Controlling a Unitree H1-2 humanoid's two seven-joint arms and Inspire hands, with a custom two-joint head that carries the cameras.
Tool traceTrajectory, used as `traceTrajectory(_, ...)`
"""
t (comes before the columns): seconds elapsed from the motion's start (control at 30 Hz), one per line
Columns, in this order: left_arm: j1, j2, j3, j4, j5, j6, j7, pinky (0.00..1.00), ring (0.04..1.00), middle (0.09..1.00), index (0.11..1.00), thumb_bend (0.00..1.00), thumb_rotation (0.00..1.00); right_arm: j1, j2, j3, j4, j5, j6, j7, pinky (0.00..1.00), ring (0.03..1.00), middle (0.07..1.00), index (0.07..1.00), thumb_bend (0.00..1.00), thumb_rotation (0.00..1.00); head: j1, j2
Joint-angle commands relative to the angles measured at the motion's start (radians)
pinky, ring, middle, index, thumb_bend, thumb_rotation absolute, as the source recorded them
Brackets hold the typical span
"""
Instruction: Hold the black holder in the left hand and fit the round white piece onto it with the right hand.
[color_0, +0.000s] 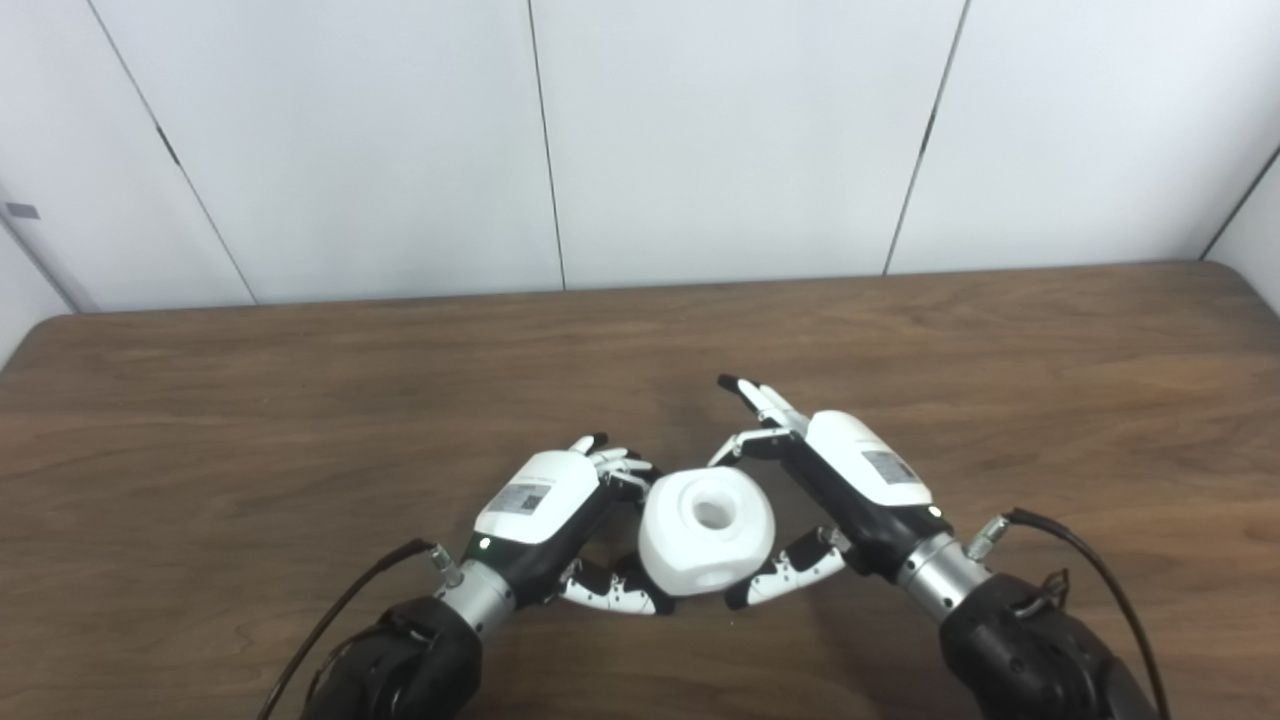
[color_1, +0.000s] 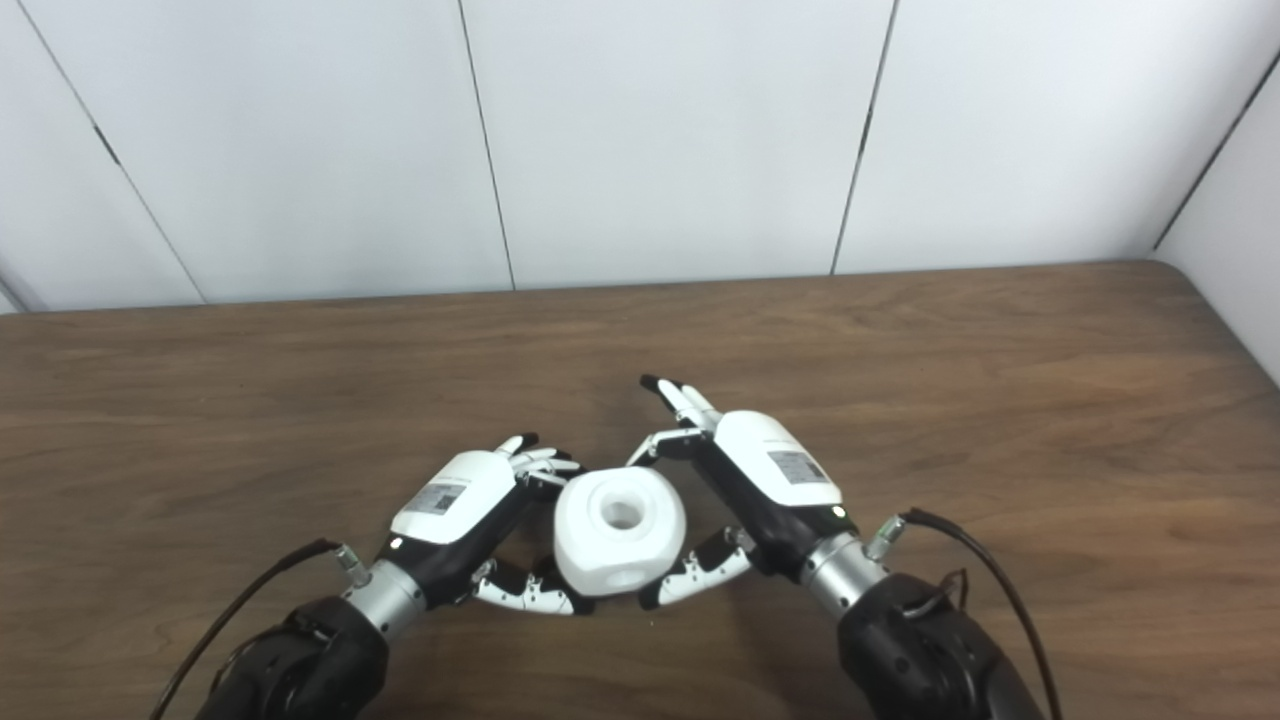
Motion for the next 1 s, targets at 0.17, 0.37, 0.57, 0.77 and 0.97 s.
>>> traceTrajectory(0.17,-0.015,-0.002,0.003,-0.037,0.002,-0.010,0.020,1.00,0.896,0.821,0.481,0.52,0.05,-0.012,-0.007,-0.027,-0.044,-0.010,-0.020,-0.018,0.96,1.000,0.999,0.481,0.50,0.14,0.010,-0.004)
traceTrajectory(0.37,-0.011,-0.007,0.001,-0.044,0.008,-0.003,0.017,1.00,0.900,0.823,0.480,0.52,0.05,0.026,0.027,-0.027,-0.055,-0.090,-0.029,-0.079,0.94,1.000,0.983,0.480,0.51,0.14,0.019,0.001)
traceTrajectory(0.57,-0.011,-0.012,-0.001,-0.048,0.011,0.005,0.014,1.00,0.900,0.822,0.480,0.52,0.05,0.048,0.046,-0.024,-0.052,-0.099,-0.036,-0.092,0.93,1.000,0.985,0.480,0.50,0.14,0.024,0.002)
traceTrajectory(0.77,-0.014,-0.013,-0.004,-0.035,0.011,-0.007,0.029,1.00,0.898,0.823,0.481,0.52,0.05,0.046,0.052,-0.019,-0.051,-0.108,-0.042,-0.096,0.93,1.000,0.981,0.480,0.51,0.14,0.028,0.000)
traceTrajectory(0.97,-0.014,-0.018,-0.005,-0.035,0.015,-0.002,0.030,1.00,0.893,0.819,0.481,0.52,0.05,0.045,0.056,-0.015,-0.061,-0.111,-0.029,-0.080,0.92,1.000,0.983,0.479,0.51,0.14,0.036,0.002)
